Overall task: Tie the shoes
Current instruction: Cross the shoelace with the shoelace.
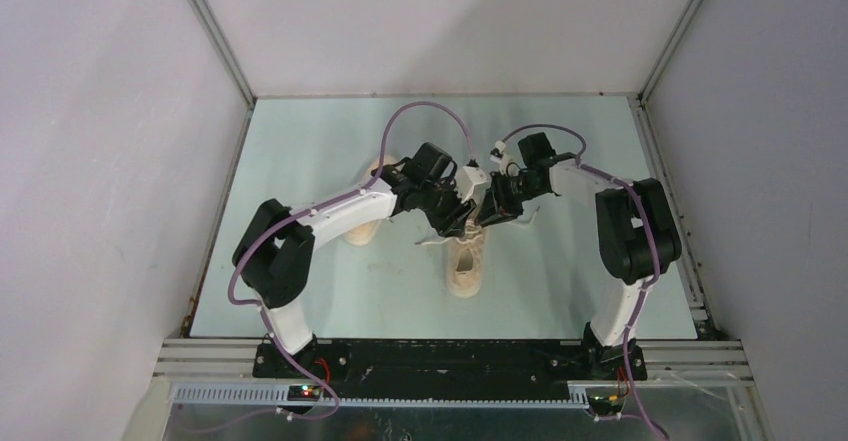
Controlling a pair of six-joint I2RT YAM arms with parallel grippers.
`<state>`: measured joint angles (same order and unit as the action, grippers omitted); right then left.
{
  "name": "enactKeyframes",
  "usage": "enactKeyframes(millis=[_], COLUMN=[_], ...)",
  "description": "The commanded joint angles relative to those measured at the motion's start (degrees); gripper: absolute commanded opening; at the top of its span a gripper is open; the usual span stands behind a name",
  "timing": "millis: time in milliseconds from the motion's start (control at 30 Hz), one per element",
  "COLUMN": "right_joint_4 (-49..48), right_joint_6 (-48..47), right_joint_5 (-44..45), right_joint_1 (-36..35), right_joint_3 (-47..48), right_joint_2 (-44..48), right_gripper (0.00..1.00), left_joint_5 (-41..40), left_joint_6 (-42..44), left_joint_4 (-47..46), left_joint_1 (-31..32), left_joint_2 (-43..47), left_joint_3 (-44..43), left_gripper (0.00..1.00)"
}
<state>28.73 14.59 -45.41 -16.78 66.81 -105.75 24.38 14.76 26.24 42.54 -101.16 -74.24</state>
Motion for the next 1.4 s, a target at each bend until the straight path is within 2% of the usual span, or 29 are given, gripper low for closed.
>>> enactKeyframes(millis=[0,100,267,400,700,1100,1367], right_joint_4=[0.32,1.41,3.27,4.50,3.72,3.01,1.72], right_joint_6=[-0.75,-2.20,-4.82,-5.97,-6.41,-6.49,-4.83], right_joint_5=[-1.80,-1.21,1.99,3.53,3.57,3.63,3.64], right_joint_1=[-1.00,-2.07,-3.13,-2.00,-1.07,-1.01,0.59], right_joint_3=[3.33,4.67,5.02,5.06,3.32,1.77,0.80], right_joint_2=[-2.35,-2.87,-1.33,2.89,12.81,15.03,14.68], right_gripper=[0.30,0.28,0.11,0.00,0.00,0.00,0.00], left_joint_5=[1.85,2.00,1.61,-0.19,-2.34,3.20,1.34], left_joint_6=[-1.70,-1.81,-1.54,-1.68,-2.48,-0.89,-1.36], left_joint_4=[-1.71,-1.67,-1.40,-3.33,-6.77,-8.70,-11.97], left_joint_1=[-0.16,-0.12,-0.13,-0.15,-0.26,-2.59,-0.77], left_joint_2=[0.35,-0.18,-0.67,0.83,1.36,1.35,6.04], left_joint_3=[-0.56,-1.11,-1.21,0.38,2.18,3.35,7.54], left_gripper=[0.50,0.49,0.47,0.52,0.54,0.39,0.40])
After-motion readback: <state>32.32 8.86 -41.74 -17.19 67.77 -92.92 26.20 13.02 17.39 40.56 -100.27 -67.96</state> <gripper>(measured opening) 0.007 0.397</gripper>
